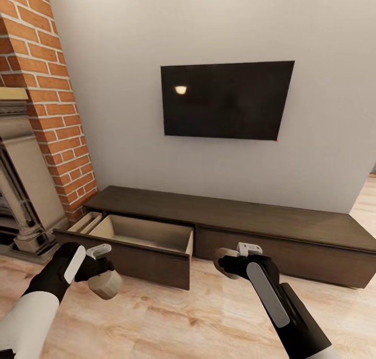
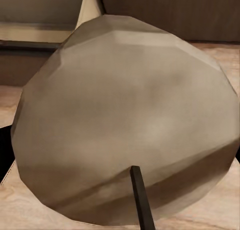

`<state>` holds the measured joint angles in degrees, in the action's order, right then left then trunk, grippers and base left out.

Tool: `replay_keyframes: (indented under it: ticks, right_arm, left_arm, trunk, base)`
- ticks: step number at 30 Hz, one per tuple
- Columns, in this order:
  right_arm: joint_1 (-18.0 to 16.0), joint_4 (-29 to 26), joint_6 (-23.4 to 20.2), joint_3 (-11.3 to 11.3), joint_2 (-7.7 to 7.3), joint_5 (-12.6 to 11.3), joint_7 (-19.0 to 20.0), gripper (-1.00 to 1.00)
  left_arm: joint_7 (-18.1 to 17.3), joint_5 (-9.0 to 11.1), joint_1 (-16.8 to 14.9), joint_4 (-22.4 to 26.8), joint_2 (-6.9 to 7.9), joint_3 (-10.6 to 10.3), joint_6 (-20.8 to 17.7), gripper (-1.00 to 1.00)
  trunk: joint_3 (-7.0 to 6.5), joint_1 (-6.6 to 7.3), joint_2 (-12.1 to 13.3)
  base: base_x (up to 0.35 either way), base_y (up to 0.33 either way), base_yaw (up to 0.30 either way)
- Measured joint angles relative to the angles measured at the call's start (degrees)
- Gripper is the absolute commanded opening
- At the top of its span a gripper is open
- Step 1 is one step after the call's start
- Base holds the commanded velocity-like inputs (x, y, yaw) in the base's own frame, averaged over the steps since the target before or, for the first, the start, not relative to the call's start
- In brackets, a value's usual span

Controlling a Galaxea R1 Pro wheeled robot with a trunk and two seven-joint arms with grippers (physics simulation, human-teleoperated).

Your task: Place each of the two pumpkins and all three candles from the living room inside a cabinet in the living room (use any cabinet), then make sure every cabinet is closed, and position the cauldron so it is next to a table in the living room.

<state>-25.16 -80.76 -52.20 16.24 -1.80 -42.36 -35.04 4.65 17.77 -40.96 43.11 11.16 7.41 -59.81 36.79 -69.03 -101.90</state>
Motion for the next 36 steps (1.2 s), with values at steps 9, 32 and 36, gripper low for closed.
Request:
replay_keyframes:
  ticks: [9, 32, 36]
  right_arm:
    - [0.01, -0.02, 0.0, -0.02, 0.0, -0.06, 0.0, -1.0]
    - [-0.01, 0.04, 0.04, -0.19, -0.08, 0.02, 0.0, -1.0]
    - [-0.01, 0.04, 0.04, -0.19, -0.07, 0.02, 0.0, -1.0]
  left_arm:
    - [-0.05, -0.05, 0.0, -0.02, 0.1, 0.0, 0.01, -1.0]
    - [-0.01, 0.34, -0.01, 0.65, 0.15, 0.07, 0.04, -1.0]
    - [0.06, 0.19, -0.02, 0.68, 0.14, 0.08, 0.04, -1.0]
  trunk:
    - [0.0, 0.0, 0.0]
    - [-0.54, 0.63, 1.19]
    - [-1.26, 1.51, 2.79]
  base:
    - [0.204, 0.276, -0.07]
    - [0.074, 0.22, -0.195]
    - [0.001, 0.007, -0.007]
